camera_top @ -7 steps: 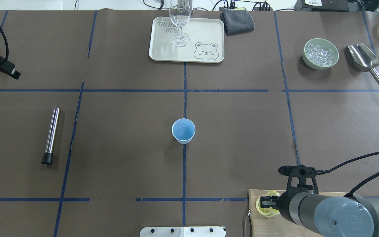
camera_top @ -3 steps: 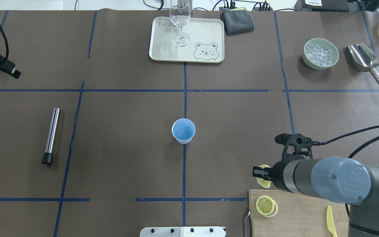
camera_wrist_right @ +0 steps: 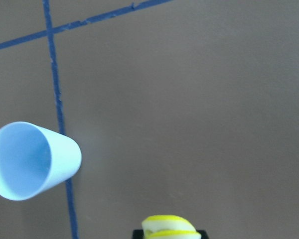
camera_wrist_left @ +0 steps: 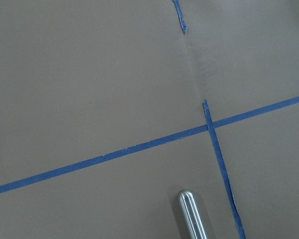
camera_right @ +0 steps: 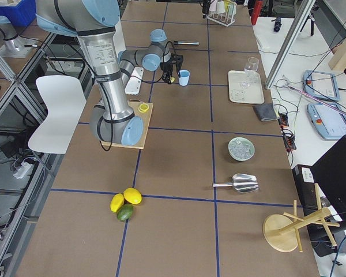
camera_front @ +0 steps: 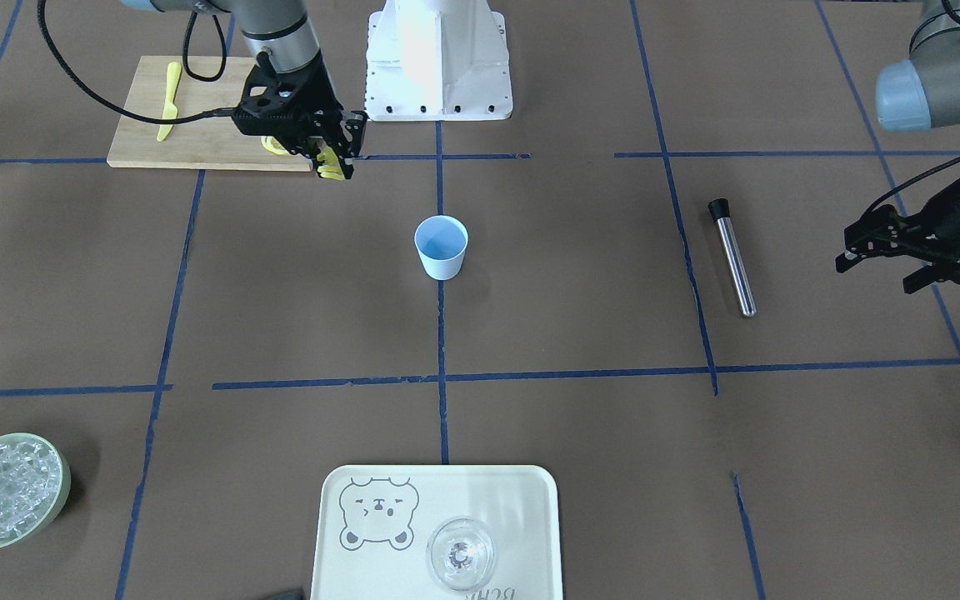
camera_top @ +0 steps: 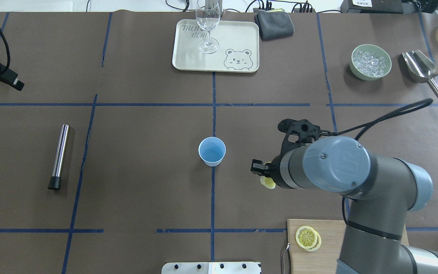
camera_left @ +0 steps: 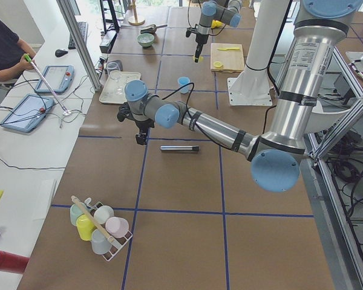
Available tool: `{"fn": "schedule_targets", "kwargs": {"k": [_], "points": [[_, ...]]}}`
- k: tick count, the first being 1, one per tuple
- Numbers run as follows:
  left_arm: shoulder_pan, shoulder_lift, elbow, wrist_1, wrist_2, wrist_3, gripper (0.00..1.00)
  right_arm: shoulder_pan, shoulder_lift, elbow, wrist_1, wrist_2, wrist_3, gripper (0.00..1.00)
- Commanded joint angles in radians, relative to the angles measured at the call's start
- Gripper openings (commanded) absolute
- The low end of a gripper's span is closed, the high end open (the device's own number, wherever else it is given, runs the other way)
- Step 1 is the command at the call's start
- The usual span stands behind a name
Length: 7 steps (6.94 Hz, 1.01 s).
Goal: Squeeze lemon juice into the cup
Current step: 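Lift the lemon slice with the right gripper and carry it over the blue cup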
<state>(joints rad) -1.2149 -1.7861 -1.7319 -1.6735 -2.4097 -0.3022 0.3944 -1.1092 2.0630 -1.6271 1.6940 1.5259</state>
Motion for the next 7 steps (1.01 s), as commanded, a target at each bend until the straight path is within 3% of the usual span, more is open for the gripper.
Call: {"fn": "schedule_targets", "kwargs": {"k": [1,4,7], "points": [[0.0,0.001,0.0,0.001,0.0,0.0,1.0,0.021,0.197,-0.177,-0.034,0.003,-0.026,0.39],[0.0,0.001,-0.001,0.002,0.0,0.0,1.0,0.064,0.348,-0.363,-0.03,0.006,-0.052,0.39],[0.0,0.001,-0.001,0.002,0.0,0.0,1.0,0.063,0.348,-0.388,-0.03,0.012,-0.062,0.45]]}}
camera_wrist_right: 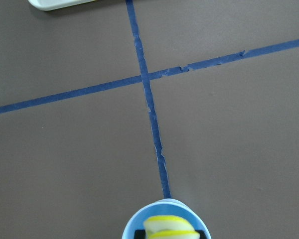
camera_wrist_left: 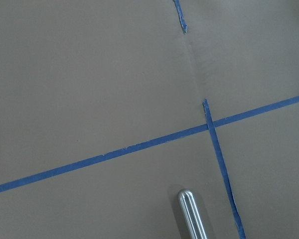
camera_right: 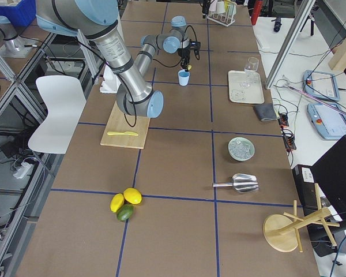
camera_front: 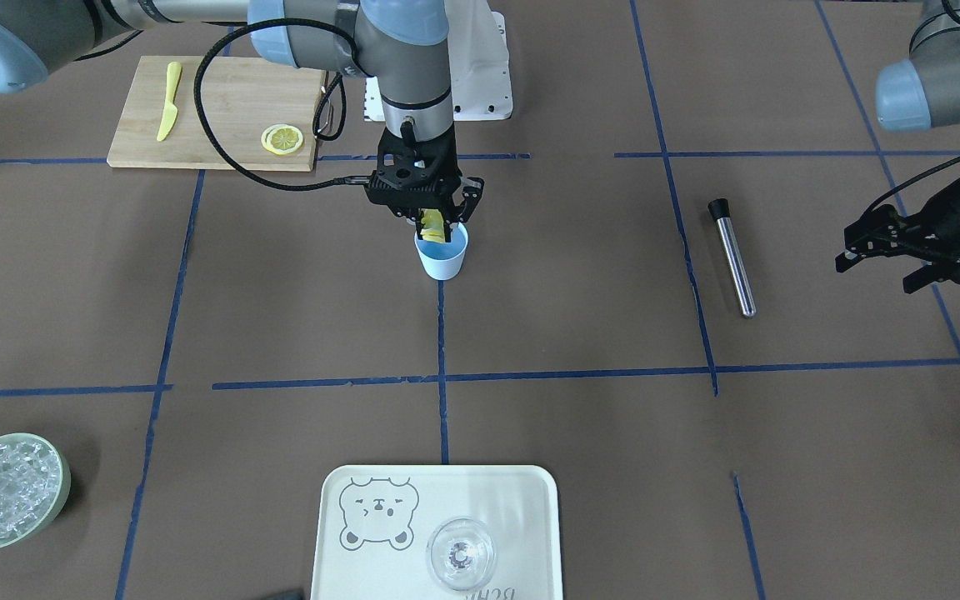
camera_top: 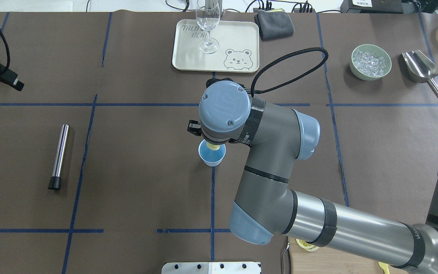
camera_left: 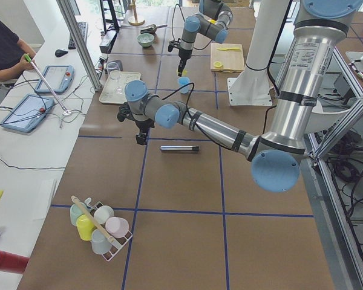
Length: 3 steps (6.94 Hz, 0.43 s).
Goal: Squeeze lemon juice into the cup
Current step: 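Squeeze the lemon slice over the blue cup and release it inside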
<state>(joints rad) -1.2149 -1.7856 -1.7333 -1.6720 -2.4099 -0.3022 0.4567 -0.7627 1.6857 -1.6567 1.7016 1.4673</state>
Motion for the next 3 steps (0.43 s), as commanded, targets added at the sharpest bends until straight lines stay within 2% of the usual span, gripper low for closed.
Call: {"fn": "schedule_targets", "kwargs": {"k": [1,3], "points": [[0.0,0.0,0.001,0.0,0.0,0.002,1.0,0.0,0.003,-0.014,0.0,0.006,-0.004,0.52],[0.0,0.002,0.001,0.0,0.0,0.002,1.0,0.0,0.003,-0.015,0.0,0.006,-0.004,0.75]]}}
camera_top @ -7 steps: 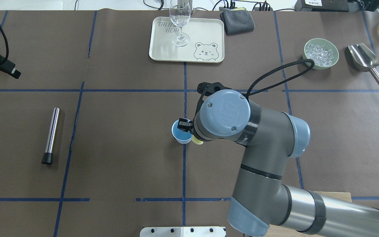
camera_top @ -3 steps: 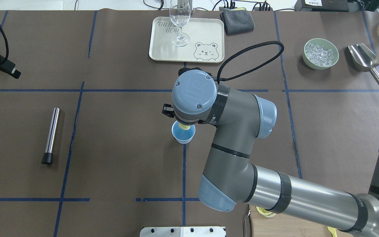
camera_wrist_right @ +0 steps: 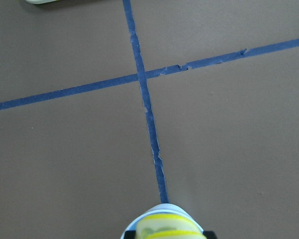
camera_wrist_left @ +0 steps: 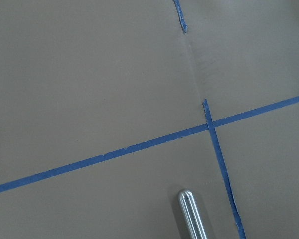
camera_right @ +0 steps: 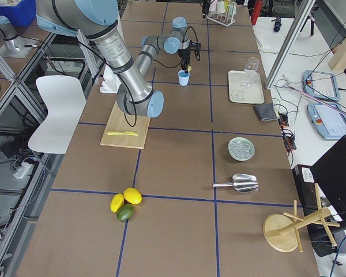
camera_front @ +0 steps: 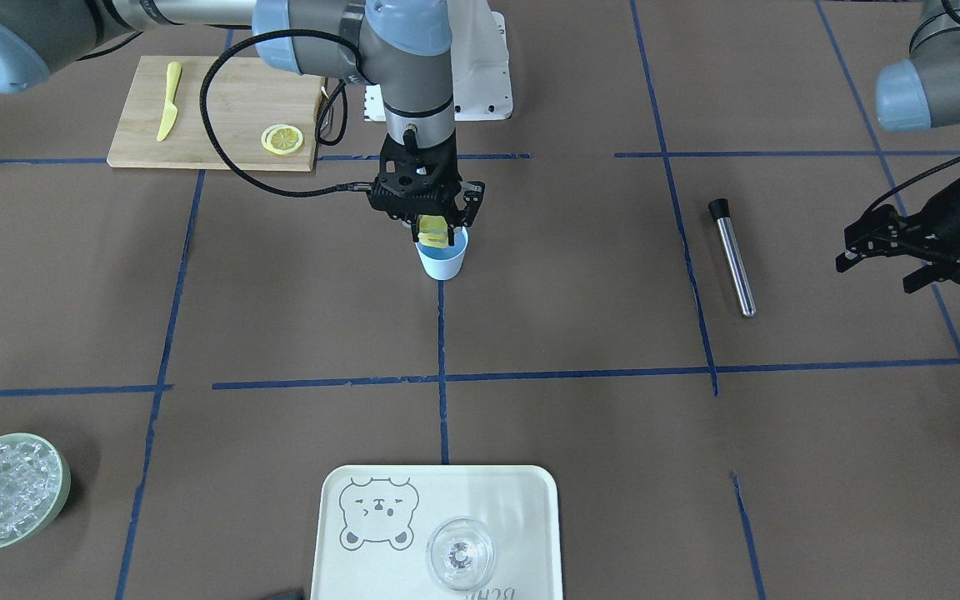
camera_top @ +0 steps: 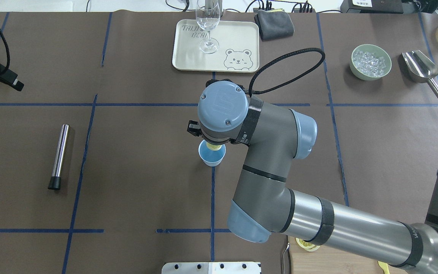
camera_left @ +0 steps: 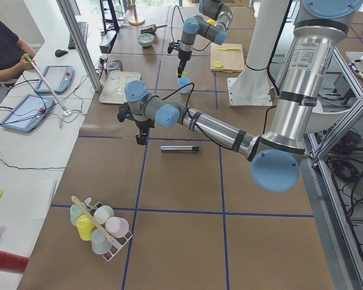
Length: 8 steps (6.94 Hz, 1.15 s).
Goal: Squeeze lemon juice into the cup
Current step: 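Squeeze the lemon slice over the blue cup and release it inside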
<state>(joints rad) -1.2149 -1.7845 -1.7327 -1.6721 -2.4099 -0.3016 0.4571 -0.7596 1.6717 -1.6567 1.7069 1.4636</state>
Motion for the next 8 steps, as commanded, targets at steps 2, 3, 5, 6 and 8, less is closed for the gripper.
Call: {"fn": "schedule_targets", "kwargs": {"k": [2,3,5,6,8], "points": [[0.0,-0.001,-0.001,0.0,0.0,-0.001,1.0,0.0,-0.004,-0.015,0.046,-0.001,0.003,0.83],[0.0,-0.001,-0.001,0.0,0.0,-0.001,1.0,0.0,-0.004,-0.015,0.048,0.0,0.003,0.88],[0.0,-0.001,0.002,0.0,0.0,-0.002,1.0,0.001,-0.004,-0.012,0.046,0.038,-0.003,1.0],[0.0,-0.001,0.001,0.0,0.0,-0.002,1.0,0.012,-0.004,-0.007,0.045,0.055,-0.003,1.0],[0.0,-0.001,0.001,0.0,0.0,-0.002,1.0,0.028,-0.007,-0.004,0.043,0.072,-0.015,1.0]]}}
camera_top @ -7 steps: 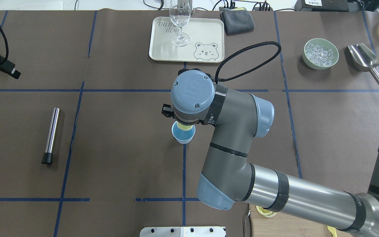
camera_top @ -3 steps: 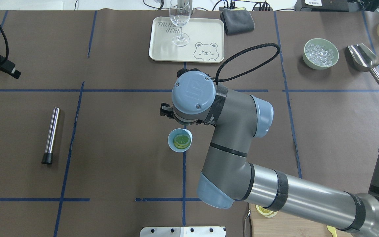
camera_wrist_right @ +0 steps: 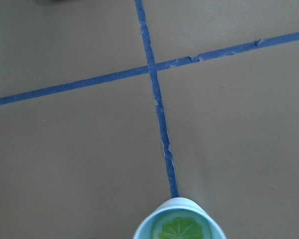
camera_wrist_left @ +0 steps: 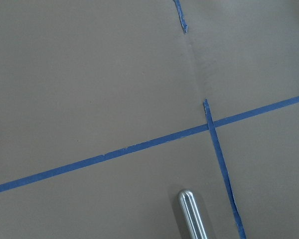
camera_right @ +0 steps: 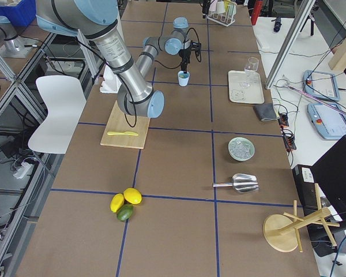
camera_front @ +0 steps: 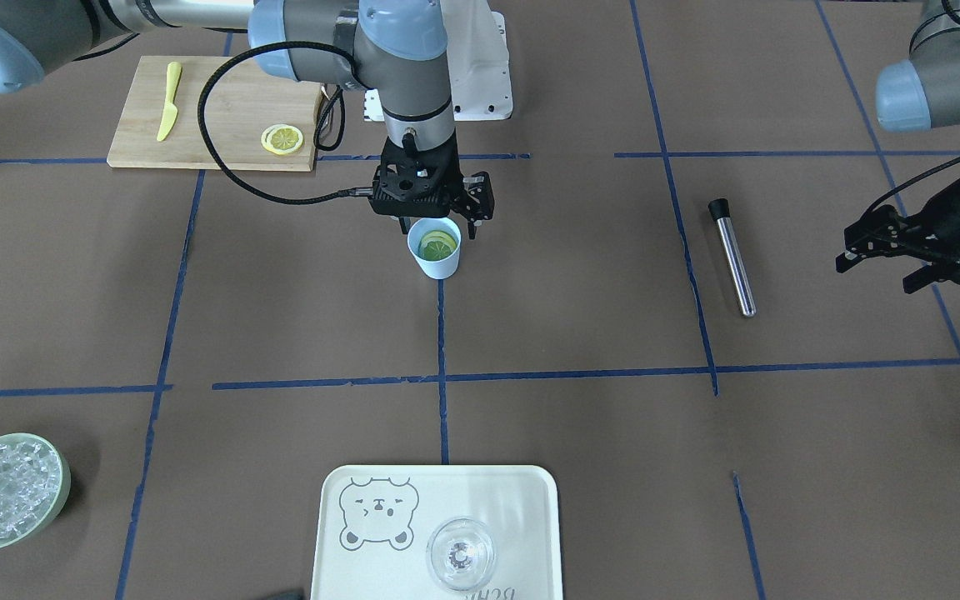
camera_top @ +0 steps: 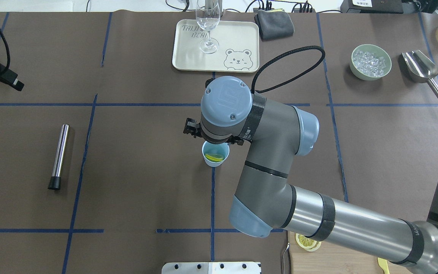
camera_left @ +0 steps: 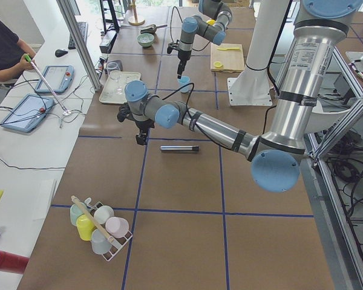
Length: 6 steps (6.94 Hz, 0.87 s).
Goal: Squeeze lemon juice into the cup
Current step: 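Withdraw the right gripper toward the ice bowl while the left gripper reaches the silver muddler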
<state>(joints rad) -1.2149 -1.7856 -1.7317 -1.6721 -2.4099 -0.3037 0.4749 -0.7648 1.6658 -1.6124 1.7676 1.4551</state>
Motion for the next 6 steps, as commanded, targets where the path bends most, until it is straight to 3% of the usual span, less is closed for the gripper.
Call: {"fn": "schedule_targets", "kwargs": {"k": [1,2,4,6], "points": [[0.006,-0.003,0.003,-0.003,0.002,-0.041,1.0,0.033,-0.011,0.005,-0.009,0.032,-0.039,1.0],[0.05,-0.012,0.0,-0.008,0.003,-0.126,1.0,0.075,-0.051,0.024,-0.009,0.073,-0.08,1.0],[0.157,-0.031,0.0,-0.006,0.101,-0.3,1.0,0.169,-0.154,0.104,-0.009,0.127,-0.213,1.0],[0.231,-0.031,0.046,-0.003,0.104,-0.412,1.0,0.292,-0.233,0.123,-0.004,0.193,-0.387,1.0]]}}
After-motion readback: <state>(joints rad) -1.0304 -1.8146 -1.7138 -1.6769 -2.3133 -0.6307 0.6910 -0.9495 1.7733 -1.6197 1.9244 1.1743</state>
